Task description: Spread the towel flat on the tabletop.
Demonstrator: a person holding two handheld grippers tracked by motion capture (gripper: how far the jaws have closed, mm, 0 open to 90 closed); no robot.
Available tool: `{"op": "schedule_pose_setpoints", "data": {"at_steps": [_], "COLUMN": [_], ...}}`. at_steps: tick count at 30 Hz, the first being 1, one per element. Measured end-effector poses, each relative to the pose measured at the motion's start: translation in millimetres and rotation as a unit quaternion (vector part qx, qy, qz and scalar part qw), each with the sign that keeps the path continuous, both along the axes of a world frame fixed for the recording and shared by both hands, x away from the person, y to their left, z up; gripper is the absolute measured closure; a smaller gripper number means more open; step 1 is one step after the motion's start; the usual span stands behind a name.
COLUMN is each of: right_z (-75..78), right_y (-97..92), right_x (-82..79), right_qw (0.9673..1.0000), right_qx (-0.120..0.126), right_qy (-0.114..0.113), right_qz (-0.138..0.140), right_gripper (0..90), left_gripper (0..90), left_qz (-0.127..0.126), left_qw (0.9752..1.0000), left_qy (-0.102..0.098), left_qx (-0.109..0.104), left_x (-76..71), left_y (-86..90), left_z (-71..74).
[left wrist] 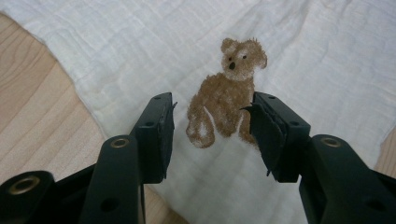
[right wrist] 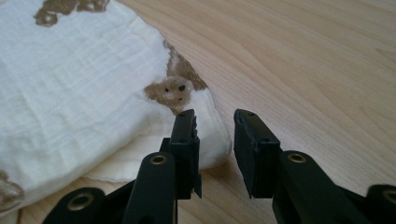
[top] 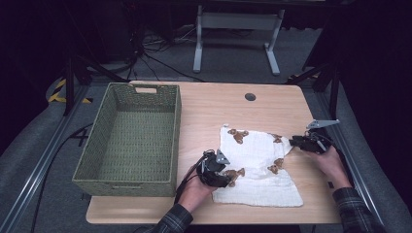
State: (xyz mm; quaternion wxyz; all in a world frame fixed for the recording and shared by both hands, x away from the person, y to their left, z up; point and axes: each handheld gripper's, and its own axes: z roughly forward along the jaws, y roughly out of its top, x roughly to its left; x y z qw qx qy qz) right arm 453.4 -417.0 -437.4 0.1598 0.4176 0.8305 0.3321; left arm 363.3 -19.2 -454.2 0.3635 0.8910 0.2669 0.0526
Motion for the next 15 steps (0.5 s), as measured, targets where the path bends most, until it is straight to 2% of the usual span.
{"op": "schedule_pose_setpoints", "data": {"at_steps": [4,7,9,11,15], "right_z": [-3.2,-5.5,-5.8,-5.2,2.1], "right_y": [-1.1,-2.1,-2.5,-2.1,-3.2], "right_x": [-0.2,0.3,0.6,0.3,0.9], "right_qw": [0.9998,0.9996,0.9997,0.9997,0.9999], "right_qx": [-0.003,-0.005,-0.007,-0.007,-0.014], "right_qy": [0.016,0.027,0.025,0.023,0.000], "right_qz": [-0.008,-0.009,-0.005,-0.006,-0.008], "right_gripper": [68.7,79.8,85.8,86.7,87.7], "left_gripper": [50.1,50.1,50.1,50.2,49.9], "left_qz": [0.001,0.001,0.003,0.003,-0.001], "left_qw": [1.0000,1.0000,1.0000,1.0000,0.9999], "left_qy": [0.001,0.001,0.005,0.005,0.007], "left_qx": [0.002,0.005,0.003,0.003,0.007], "left_x": [0.1,0.4,0.1,0.2,0.9], "left_y": [0.6,1.3,1.3,1.4,0.9], "left_z": [-0.3,-0.5,-1.0,-1.1,-2.5]}}
